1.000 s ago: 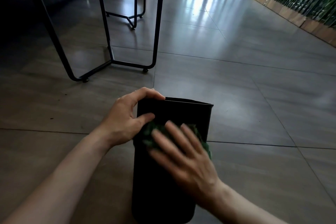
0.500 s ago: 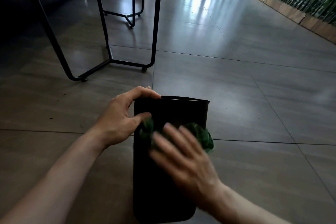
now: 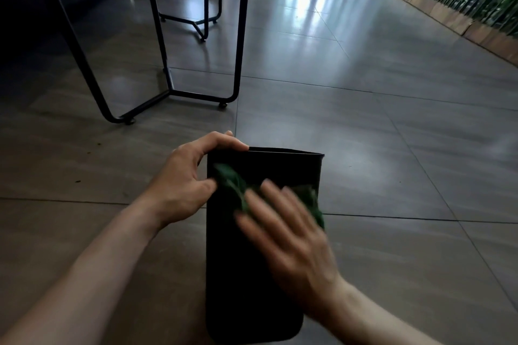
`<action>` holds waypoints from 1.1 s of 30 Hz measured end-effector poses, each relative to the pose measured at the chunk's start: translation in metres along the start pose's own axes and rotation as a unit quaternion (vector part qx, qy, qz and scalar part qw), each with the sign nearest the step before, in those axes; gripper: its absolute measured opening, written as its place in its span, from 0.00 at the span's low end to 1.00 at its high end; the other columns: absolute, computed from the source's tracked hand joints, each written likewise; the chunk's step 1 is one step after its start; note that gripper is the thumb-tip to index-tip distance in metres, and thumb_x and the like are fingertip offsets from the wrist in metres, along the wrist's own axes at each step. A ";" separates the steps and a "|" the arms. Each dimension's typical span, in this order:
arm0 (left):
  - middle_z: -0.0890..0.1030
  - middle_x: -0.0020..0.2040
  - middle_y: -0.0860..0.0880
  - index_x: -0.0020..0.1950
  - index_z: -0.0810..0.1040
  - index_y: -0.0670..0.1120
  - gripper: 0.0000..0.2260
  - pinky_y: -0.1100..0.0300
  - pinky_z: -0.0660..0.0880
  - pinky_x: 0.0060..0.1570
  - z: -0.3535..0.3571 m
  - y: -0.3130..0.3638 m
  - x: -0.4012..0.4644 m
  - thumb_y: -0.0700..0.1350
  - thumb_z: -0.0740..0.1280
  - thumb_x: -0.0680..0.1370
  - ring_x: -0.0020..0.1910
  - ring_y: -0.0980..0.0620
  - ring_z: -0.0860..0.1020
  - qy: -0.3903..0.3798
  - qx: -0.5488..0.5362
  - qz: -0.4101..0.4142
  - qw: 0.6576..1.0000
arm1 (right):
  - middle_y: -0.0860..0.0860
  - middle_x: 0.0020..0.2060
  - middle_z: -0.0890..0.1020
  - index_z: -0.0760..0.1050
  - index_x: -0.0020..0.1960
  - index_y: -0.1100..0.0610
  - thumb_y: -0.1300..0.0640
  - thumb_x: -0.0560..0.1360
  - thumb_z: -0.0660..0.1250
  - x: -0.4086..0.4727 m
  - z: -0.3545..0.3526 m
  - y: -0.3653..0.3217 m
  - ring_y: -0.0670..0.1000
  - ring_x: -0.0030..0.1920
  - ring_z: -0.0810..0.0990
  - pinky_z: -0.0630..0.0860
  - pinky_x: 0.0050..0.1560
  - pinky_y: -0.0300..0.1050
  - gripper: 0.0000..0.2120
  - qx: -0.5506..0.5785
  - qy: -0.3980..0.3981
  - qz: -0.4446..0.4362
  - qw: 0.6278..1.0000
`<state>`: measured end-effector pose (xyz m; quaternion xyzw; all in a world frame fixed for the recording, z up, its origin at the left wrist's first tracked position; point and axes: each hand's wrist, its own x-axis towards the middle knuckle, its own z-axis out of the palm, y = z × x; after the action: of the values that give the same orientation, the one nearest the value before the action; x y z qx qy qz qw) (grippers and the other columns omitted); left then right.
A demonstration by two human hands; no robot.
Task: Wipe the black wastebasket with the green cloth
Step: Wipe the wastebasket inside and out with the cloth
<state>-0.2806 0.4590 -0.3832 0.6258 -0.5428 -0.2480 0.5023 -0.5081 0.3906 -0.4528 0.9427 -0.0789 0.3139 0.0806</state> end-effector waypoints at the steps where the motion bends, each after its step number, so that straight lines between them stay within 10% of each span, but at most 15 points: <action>1: 0.81 0.64 0.59 0.59 0.81 0.58 0.27 0.58 0.62 0.75 0.000 -0.001 0.000 0.27 0.72 0.72 0.73 0.65 0.69 0.002 0.004 -0.001 1.000 | 0.58 0.74 0.76 0.78 0.70 0.55 0.60 0.85 0.61 -0.020 0.005 -0.010 0.64 0.79 0.66 0.69 0.75 0.63 0.16 -0.003 -0.030 -0.059 0.998; 6: 0.80 0.64 0.61 0.59 0.80 0.59 0.24 0.59 0.62 0.75 0.001 -0.001 0.000 0.32 0.74 0.73 0.72 0.66 0.69 -0.006 0.000 0.005 1.000 | 0.56 0.75 0.74 0.75 0.74 0.52 0.59 0.86 0.60 -0.046 -0.007 -0.002 0.64 0.80 0.64 0.70 0.75 0.59 0.17 -0.036 -0.111 -0.190 0.975; 12: 0.81 0.64 0.57 0.60 0.80 0.58 0.26 0.55 0.63 0.75 -0.001 -0.006 0.004 0.29 0.72 0.73 0.74 0.63 0.69 -0.014 -0.001 0.006 1.000 | 0.57 0.76 0.73 0.73 0.74 0.55 0.56 0.86 0.58 0.031 -0.011 0.025 0.61 0.81 0.62 0.65 0.78 0.63 0.18 0.007 0.030 0.126 0.992; 16: 0.80 0.65 0.59 0.59 0.81 0.60 0.26 0.56 0.62 0.75 -0.001 -0.007 0.005 0.31 0.73 0.73 0.73 0.64 0.69 -0.003 -0.004 0.001 1.000 | 0.59 0.74 0.73 0.74 0.71 0.56 0.59 0.86 0.62 -0.019 0.022 -0.016 0.65 0.80 0.62 0.60 0.80 0.65 0.14 0.034 -0.026 -0.080 0.996; 18: 0.79 0.65 0.61 0.59 0.81 0.61 0.25 0.58 0.62 0.75 0.000 -0.007 0.003 0.33 0.74 0.73 0.73 0.66 0.69 -0.003 -0.009 -0.002 1.000 | 0.56 0.71 0.73 0.73 0.70 0.55 0.47 0.87 0.58 -0.048 0.034 -0.038 0.65 0.80 0.63 0.55 0.82 0.62 0.17 -0.059 -0.110 -0.197 0.972; 20: 0.79 0.65 0.62 0.59 0.80 0.61 0.24 0.59 0.63 0.74 0.000 -0.006 0.001 0.33 0.74 0.73 0.73 0.66 0.68 -0.010 -0.014 -0.002 1.000 | 0.49 0.65 0.81 0.76 0.64 0.52 0.24 0.79 0.45 -0.048 0.031 -0.034 0.54 0.73 0.76 0.58 0.82 0.51 0.37 -0.011 -0.145 -0.117 0.982; 24: 0.78 0.67 0.59 0.60 0.81 0.60 0.24 0.56 0.62 0.76 -0.002 -0.006 0.004 0.32 0.74 0.73 0.74 0.66 0.68 -0.003 -0.013 -0.007 1.000 | 0.58 0.73 0.76 0.75 0.72 0.54 0.57 0.87 0.61 -0.025 0.000 0.009 0.64 0.80 0.64 0.62 0.80 0.62 0.15 0.015 -0.070 -0.131 0.989; 28: 0.78 0.68 0.59 0.60 0.81 0.61 0.22 0.53 0.63 0.76 -0.002 -0.005 0.004 0.37 0.74 0.74 0.74 0.65 0.67 -0.008 -0.013 0.002 1.000 | 0.58 0.74 0.75 0.76 0.71 0.54 0.56 0.86 0.61 0.039 -0.008 0.030 0.63 0.81 0.63 0.63 0.80 0.64 0.15 0.030 0.030 0.089 0.995; 33: 0.77 0.68 0.59 0.59 0.81 0.61 0.24 0.62 0.62 0.76 -0.001 -0.006 0.004 0.33 0.74 0.73 0.73 0.67 0.67 0.003 -0.007 -0.005 1.000 | 0.58 0.72 0.77 0.77 0.70 0.54 0.59 0.86 0.62 -0.031 0.014 -0.005 0.65 0.80 0.63 0.60 0.81 0.63 0.14 0.018 -0.050 -0.121 0.991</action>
<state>-0.2764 0.4545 -0.3870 0.6256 -0.5365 -0.2523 0.5072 -0.5238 0.3953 -0.4830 0.9613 0.0377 0.2551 0.0971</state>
